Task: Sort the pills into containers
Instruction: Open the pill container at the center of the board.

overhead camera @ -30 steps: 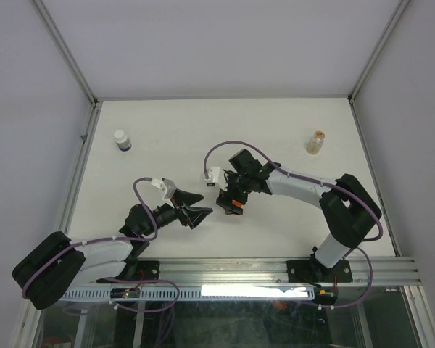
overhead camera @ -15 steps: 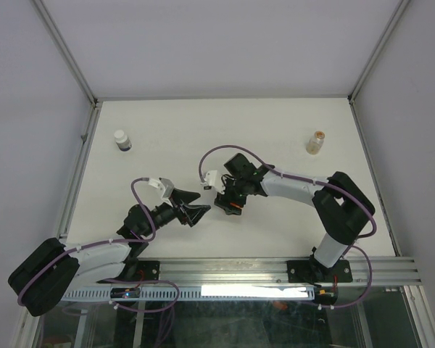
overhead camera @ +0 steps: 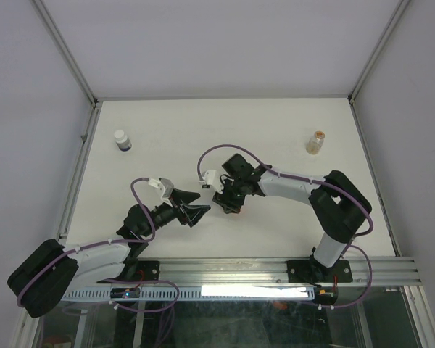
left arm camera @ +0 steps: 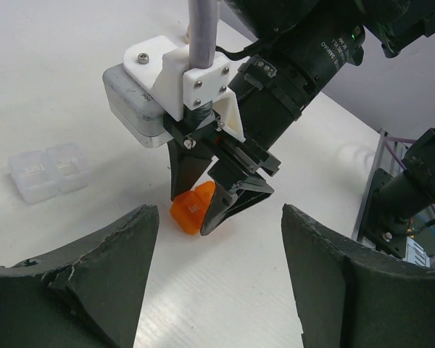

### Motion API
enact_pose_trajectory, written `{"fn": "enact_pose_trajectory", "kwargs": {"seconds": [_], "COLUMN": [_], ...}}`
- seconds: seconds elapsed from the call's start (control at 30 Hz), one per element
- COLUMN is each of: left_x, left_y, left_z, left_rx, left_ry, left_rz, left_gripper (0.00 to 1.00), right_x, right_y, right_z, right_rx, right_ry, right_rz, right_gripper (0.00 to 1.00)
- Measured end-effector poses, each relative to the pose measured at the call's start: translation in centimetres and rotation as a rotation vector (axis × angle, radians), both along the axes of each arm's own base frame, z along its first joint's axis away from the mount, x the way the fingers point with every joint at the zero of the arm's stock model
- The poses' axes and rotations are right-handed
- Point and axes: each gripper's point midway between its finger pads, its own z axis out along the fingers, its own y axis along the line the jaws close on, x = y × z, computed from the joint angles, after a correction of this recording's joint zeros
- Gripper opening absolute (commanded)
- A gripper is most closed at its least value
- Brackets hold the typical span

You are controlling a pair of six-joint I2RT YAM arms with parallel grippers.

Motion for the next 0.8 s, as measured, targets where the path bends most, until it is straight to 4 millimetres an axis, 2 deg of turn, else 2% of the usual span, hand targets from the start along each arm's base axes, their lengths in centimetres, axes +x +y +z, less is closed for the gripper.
{"fn": "enact_pose_trajectory", "kwargs": {"seconds": [0.13,0.33,0.43,0.57,0.8], "left_x": [0.0,-0.2,-0.4,-0.9,-1.0], "left_y": [0.0,-0.1,-0.2,-0.5,-1.3], "left_z": [0.0,0.1,0.6,1.4,2.1], "left_rx": [0.0,-0.021,-0.064,-0.158,-0.317], "left_ry": [0.0,0.025,0.064,0.162,0.411], "left_rz": [0.0,-0.006,-0.015,-0.03,0.005], "left_gripper": [0.7,0.72,0.73,0.73,0.74], "right_x": [0.1,0.3,0.6,2.0,3.9], "right_y": [0.1,0.6,0.7,0.3,0.6], "right_z": [0.1,0.7,1.5,3.5,6.7], "right_rx": [0.003,0.025,0.071,0.165,0.329], "right_ry": [0.006,0.027,0.073,0.134,0.198], "right_rz": [-0.012,-0.048,-0.091,-0.191,-0.351], "right_gripper": [0.26,0.17,0.15,0.14,0.13]}}
